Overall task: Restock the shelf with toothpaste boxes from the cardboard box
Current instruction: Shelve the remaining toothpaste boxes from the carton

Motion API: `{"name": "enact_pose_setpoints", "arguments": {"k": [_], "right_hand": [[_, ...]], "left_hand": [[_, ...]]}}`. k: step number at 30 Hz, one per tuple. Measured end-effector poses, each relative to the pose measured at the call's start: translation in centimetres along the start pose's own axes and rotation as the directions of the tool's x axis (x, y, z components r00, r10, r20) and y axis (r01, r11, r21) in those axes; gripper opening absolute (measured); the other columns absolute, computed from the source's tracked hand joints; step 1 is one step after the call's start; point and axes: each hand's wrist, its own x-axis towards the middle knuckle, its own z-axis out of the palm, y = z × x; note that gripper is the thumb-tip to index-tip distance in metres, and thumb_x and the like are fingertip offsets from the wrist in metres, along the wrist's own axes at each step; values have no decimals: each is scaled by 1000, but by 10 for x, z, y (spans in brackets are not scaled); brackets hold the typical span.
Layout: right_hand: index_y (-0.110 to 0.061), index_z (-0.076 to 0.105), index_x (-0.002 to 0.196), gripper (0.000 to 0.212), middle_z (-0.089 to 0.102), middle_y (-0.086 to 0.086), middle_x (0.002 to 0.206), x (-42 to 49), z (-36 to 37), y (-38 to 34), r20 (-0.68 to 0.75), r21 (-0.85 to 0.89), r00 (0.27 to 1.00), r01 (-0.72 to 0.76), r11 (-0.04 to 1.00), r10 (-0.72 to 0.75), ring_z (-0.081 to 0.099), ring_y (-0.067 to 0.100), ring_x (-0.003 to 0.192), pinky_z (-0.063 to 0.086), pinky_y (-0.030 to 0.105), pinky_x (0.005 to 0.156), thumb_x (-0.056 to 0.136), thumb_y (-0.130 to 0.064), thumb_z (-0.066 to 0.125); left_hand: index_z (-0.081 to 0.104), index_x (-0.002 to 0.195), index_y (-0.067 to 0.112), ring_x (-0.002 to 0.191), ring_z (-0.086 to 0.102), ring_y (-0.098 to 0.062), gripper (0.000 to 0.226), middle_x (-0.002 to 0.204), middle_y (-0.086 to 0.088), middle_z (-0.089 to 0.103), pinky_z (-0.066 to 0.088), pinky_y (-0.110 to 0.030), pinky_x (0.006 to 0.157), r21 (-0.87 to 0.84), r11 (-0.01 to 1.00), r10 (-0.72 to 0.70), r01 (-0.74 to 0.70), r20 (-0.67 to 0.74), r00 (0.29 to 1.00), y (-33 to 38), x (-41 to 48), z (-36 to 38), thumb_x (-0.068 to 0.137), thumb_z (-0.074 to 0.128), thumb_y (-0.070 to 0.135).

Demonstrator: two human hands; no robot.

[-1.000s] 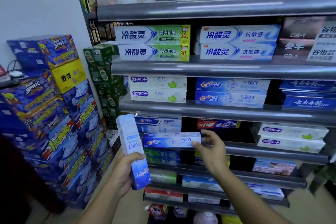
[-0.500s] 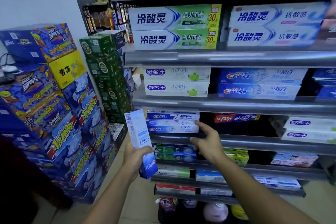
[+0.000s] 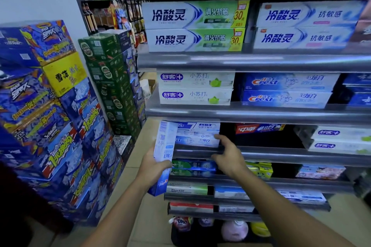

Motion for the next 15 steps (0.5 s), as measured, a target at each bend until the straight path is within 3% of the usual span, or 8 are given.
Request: {"name": "enact_pose_setpoints", "arguments": {"k": [2,5,7,9,11,13,15], "right_hand": [[-42,40,146,72,69,6,97,-3,-1,-2,1,-43,1000,6,999,-6,55,14,45,47,36,42,89,-9,68],[-43,40,144,69,66,-2,110,-14,-4,-4,-57,-42,997,42,998,-45,50,7,36,42,23,37,89,-15,70],[-39,46,142,60,60,-10,124,-26,-10,-6,-89,-4,989,119,993,-119,52,10,40,45,24,40,91,-18,71],[-37,57,130,46,69,-6,117,-38,-21,-14,-94,68,978,194,979,-187,51,10,46,51,33,50,91,-20,73],[-40,63,117,38,72,7,107,-51,-38,-29,-71,156,966,258,954,-249,53,8,53,54,34,59,88,-20,78],[-42,63,122,46,71,16,99,-65,-59,-46,10,239,953,291,926,-302,60,20,63,54,34,60,84,-23,81],[-45,59,130,61,71,12,93,-75,-86,-57,96,280,932,312,908,-350,67,28,77,57,35,66,79,-25,84]], "left_hand": [[55,114,49,90,70,-1,73,102,28,73,55,-16,66,0,1000,21,-21,13,1000,3,-6,0,74,71,-10],[57,113,58,98,68,-1,75,109,28,70,54,-14,69,7,999,46,-46,15,999,7,-20,2,69,73,0],[59,107,56,91,69,0,66,103,28,70,52,-12,64,-17,999,31,-31,-4,1000,9,-31,5,62,74,10],[58,110,44,87,71,-5,61,100,25,72,53,-14,62,-31,999,9,-8,22,1000,15,-42,9,60,74,14],[56,115,44,91,72,-11,64,104,20,73,56,-20,65,-31,999,-3,6,94,996,27,-52,15,62,74,14],[58,118,48,98,72,-14,70,113,14,73,58,-25,72,-15,1000,10,-8,174,985,46,-60,23,61,75,13],[61,120,48,103,72,-18,72,119,6,73,58,-28,76,20,999,39,-46,283,958,69,-66,38,59,77,13]]}}
